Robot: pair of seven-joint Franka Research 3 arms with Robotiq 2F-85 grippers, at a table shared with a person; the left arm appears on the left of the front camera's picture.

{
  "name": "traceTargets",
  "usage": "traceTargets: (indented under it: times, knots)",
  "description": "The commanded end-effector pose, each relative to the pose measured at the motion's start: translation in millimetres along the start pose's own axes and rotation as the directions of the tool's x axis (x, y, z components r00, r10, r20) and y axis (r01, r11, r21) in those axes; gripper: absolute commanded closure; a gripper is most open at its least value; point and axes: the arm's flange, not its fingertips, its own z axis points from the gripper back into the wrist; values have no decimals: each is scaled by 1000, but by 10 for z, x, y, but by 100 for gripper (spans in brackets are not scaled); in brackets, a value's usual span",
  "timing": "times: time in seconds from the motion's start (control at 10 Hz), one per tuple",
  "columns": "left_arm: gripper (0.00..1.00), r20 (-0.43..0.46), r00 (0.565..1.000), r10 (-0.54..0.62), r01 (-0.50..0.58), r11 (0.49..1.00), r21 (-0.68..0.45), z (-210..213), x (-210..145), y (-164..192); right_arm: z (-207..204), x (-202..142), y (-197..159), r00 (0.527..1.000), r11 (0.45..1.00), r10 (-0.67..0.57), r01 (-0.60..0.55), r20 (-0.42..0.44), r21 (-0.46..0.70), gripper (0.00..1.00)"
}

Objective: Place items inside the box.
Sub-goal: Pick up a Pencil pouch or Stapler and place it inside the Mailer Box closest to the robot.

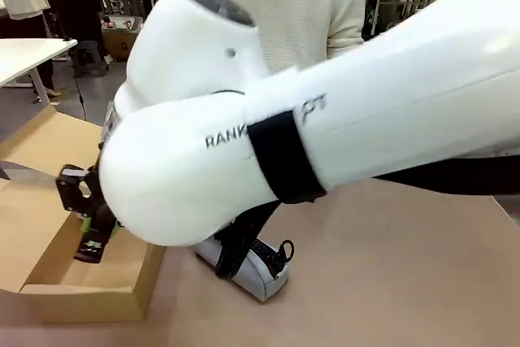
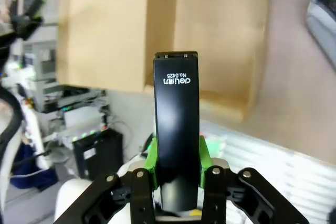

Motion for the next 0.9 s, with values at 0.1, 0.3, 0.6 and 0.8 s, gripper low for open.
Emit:
traceTargets:
  times: [0.1,0.3,0.6,0.8]
  knots:
    - [0,1,1000,-28,28,1000,-14,16,-11,1,-462,390,439,998,998,65,-65,25,-1,69]
    - [0,1,1000,-28,28,1000,-14,16,-11,1,-822,481,459,998,997,63,-64,-22,-40,69]
    - [0,1,1000,-28,28,1000,-14,16,-11,1,-1105,388,520,999,993,-16,12,-31,-119,69]
    - [0,1,1000,-28,28,1000,-14,16,-11,1,-1168,352,472,997,975,-52,63,54,-213,69]
